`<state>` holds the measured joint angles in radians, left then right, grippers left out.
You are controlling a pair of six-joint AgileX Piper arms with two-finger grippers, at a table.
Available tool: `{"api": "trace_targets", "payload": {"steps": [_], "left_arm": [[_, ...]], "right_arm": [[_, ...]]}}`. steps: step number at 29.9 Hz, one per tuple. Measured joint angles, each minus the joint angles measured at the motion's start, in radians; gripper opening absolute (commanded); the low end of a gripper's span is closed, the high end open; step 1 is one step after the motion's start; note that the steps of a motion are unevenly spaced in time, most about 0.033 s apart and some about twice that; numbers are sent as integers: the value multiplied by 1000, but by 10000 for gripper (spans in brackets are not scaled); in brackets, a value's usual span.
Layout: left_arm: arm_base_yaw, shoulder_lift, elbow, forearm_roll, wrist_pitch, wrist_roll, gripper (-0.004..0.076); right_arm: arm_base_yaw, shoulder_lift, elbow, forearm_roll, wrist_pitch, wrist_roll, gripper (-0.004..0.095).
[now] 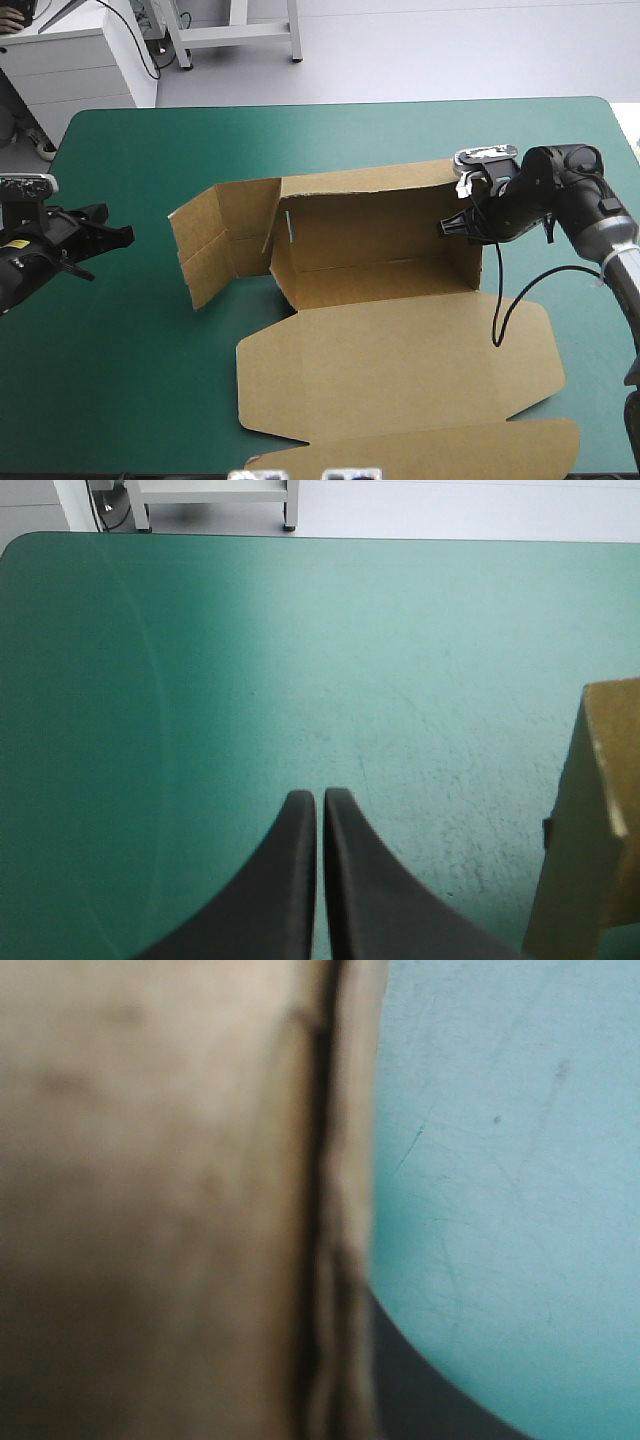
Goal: Fold the box
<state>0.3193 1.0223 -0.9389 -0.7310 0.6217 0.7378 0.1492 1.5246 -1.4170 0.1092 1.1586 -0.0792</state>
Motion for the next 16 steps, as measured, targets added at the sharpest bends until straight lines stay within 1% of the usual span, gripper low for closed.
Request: {"api": "trace_targets", "payload": {"steps": [4, 10, 16], "left_arm": [[-12, 6, 0, 1, -13, 4, 15], [-12, 7, 0, -4, -21, 3, 15], [-12, 7, 1, -5, -25, 3, 15]], "right_arm": [[0, -12, -15, -31, 23, 47, -12], [4, -8, -15, -12, 29, 55, -12], [5, 55, -15, 12, 22, 47, -12]]}}
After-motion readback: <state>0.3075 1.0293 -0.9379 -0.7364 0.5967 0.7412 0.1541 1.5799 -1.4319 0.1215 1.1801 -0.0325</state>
